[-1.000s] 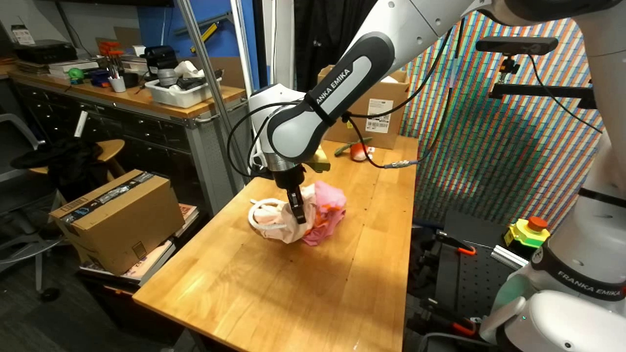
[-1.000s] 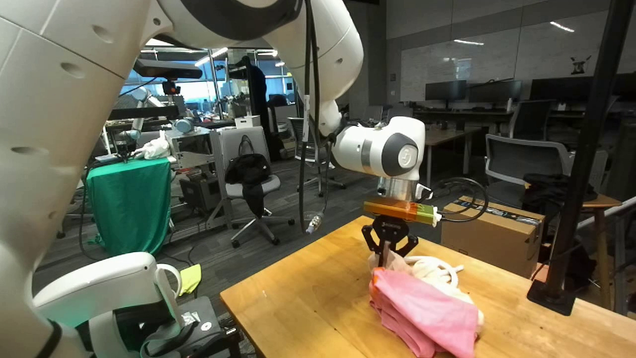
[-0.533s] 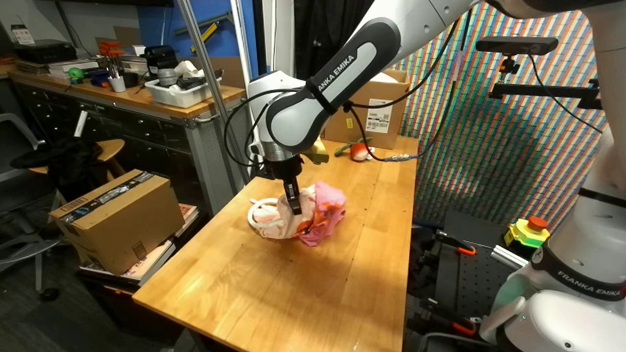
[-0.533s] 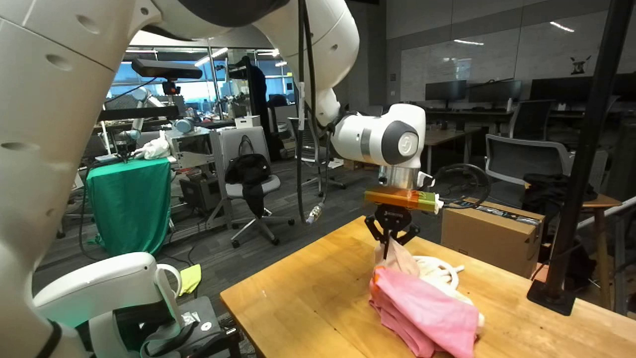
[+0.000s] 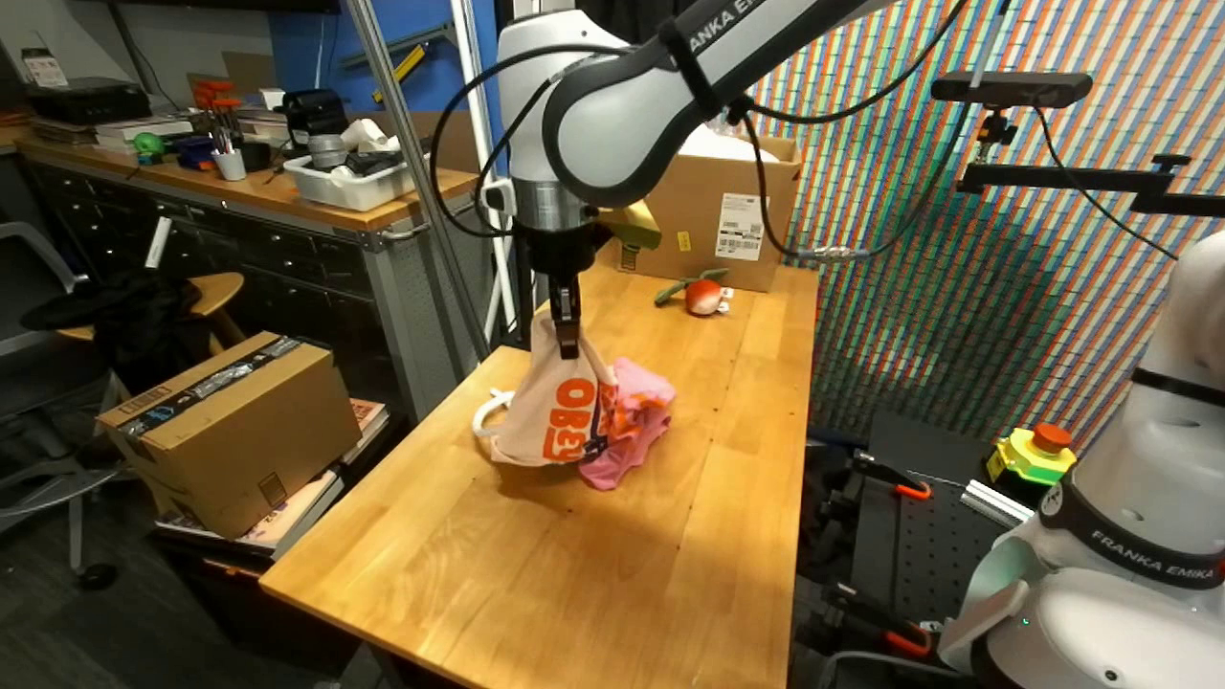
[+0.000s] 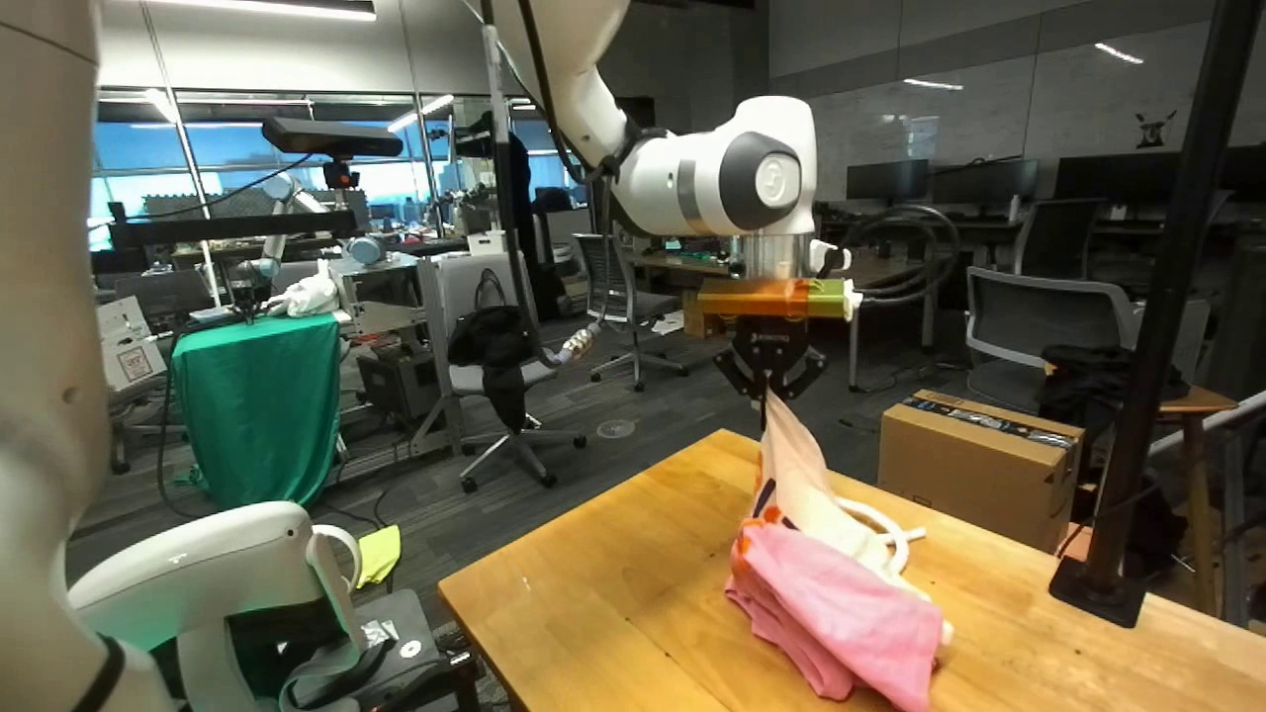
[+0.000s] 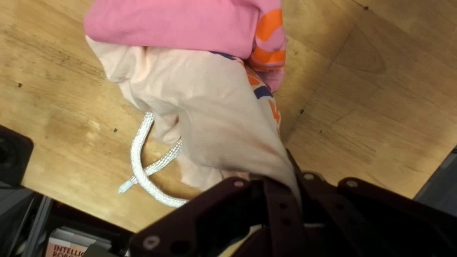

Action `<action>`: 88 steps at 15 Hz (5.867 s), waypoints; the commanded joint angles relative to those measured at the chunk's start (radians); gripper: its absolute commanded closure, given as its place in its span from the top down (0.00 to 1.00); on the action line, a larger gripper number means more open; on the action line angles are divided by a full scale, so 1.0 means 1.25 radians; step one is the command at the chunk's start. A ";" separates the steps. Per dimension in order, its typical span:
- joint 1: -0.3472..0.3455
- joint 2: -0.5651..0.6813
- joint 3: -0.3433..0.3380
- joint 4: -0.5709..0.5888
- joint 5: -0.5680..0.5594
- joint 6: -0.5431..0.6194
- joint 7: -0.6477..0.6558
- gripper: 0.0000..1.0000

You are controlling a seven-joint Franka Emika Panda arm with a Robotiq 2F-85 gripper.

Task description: Move the radish and peach shirt to the right, move the pink shirt to the left

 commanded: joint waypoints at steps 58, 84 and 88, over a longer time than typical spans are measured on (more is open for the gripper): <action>-0.039 0.163 -0.286 0.287 -0.465 0.290 1.106 0.74; -0.014 -0.040 -0.073 -0.161 0.091 -0.021 0.160 1.00; -0.001 -0.011 -0.076 -0.162 0.000 0.046 0.128 1.00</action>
